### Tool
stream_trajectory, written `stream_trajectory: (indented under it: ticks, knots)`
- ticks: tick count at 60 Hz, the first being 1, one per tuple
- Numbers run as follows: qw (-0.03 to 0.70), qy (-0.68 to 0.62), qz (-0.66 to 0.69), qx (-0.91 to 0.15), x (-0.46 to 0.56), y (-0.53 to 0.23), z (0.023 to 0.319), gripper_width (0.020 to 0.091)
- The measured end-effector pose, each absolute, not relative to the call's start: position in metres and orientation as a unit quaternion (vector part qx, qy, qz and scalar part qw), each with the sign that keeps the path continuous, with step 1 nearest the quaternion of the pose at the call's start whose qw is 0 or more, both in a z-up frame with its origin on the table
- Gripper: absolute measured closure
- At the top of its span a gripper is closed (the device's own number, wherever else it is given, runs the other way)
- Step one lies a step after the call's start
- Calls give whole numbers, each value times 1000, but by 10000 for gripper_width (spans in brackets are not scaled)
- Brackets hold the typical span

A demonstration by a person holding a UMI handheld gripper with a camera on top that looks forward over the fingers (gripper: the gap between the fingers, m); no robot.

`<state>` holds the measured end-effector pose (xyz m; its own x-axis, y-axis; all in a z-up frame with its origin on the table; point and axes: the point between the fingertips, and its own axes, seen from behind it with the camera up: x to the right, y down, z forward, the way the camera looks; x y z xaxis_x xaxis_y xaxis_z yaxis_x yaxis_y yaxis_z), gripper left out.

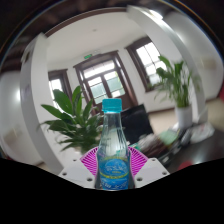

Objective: Pour water

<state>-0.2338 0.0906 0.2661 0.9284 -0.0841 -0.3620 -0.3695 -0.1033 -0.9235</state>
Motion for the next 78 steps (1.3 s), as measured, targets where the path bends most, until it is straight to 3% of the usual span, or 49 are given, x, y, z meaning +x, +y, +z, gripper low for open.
stream_trajectory:
  ticks: [8, 16, 27, 32, 47, 57, 69, 73, 75, 76, 78]
  knots:
    - [665, 86, -81, -738, -148, 98, 294, 702]
    - [657, 81, -170, -730, -69, 107, 291, 687]
    - [629, 139, -181, -743, 23, 121, 227, 686]
    - [611, 160, -184, -753, 65, 139, 184, 686]
    - [602, 187, -143, -763, 74, 138, 109, 669]
    - [624, 178, -146, -747, 73, 138, 112, 671]
    - [620, 187, -125, -752, 72, 136, 110, 542]
    - [614, 187, -119, -758, 70, 131, 108, 365]
    - [608, 181, -112, -765, 65, 127, 105, 222]
    - [605, 177, -109, -768, 63, 124, 104, 258]
    - [604, 172, -103, -771, 57, 117, 105, 245]
